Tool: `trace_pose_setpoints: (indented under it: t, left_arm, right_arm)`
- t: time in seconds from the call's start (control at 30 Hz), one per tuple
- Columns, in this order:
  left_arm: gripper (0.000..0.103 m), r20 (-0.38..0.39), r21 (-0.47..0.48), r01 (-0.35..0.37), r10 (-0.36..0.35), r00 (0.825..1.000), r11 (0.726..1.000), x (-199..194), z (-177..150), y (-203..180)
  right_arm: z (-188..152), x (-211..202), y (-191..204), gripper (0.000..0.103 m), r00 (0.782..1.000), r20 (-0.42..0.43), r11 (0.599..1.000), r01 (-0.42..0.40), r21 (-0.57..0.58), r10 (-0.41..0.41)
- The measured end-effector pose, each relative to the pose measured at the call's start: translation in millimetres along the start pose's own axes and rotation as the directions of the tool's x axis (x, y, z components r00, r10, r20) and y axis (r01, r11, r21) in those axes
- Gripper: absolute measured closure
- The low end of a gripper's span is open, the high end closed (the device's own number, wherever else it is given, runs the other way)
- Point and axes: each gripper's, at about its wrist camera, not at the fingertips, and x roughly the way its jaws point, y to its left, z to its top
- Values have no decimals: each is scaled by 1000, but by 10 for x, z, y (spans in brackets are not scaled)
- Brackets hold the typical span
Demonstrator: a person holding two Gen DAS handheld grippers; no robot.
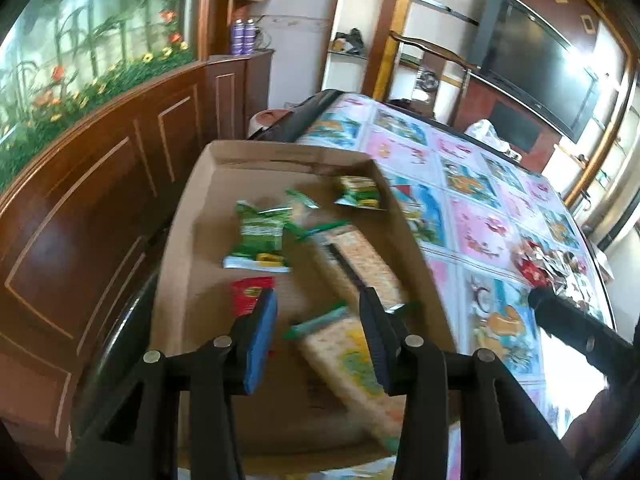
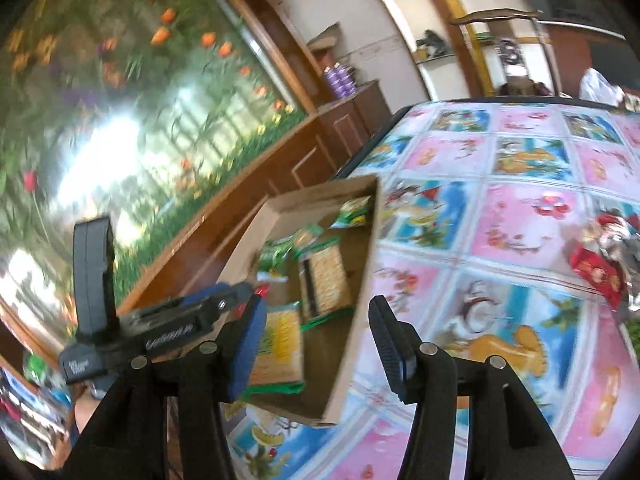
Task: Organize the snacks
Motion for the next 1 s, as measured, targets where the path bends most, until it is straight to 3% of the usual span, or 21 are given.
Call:
trace_pose_setpoints:
  t: [0.13, 0.2, 0.37, 0.5, 0.7, 0.83, 0.93, 1.0]
  left_arm:
    - [61, 2, 45, 17, -17, 1000, 999, -31, 9, -248]
    - [61, 1, 70, 25, -26, 1000, 997, -36, 5, -385]
    - [59, -7, 141, 64, -64, 998, 988, -40, -45, -765]
    - [58, -36, 204, 112, -107, 994, 973, 9, -137, -1125]
    - [58, -83, 283, 172, -154, 985, 944, 85, -304, -1559]
    - [57, -111, 321, 195, -167, 980, 927, 130, -402, -1764]
    - [57, -123, 335, 203, -171, 978, 920, 140, -445, -1843]
    - [56, -125, 338, 202, -169, 978, 919, 139, -459, -1856]
  right_arm:
    - [20, -220, -349, 46, 998, 13, 995, -57, 86, 56]
    - [33, -324, -481, 46, 999, 1, 996, -48, 78, 48]
    - [13, -866, -1050, 46, 995, 35, 987, 93, 129, -98]
    - [-75, -1358, -1638, 46, 949, 57, 927, 288, 239, -310]
    - [-288, -1711, -2225, 46, 902, 9, 827, 391, 404, -431]
    - [-323, -1597, -2374, 46, 917, -61, 814, 380, 440, -395]
    - [-337, -1485, -2270, 45, 947, -78, 861, 316, 400, -311]
    - [-337, -1381, -2185, 45, 974, -93, 902, 227, 368, -207]
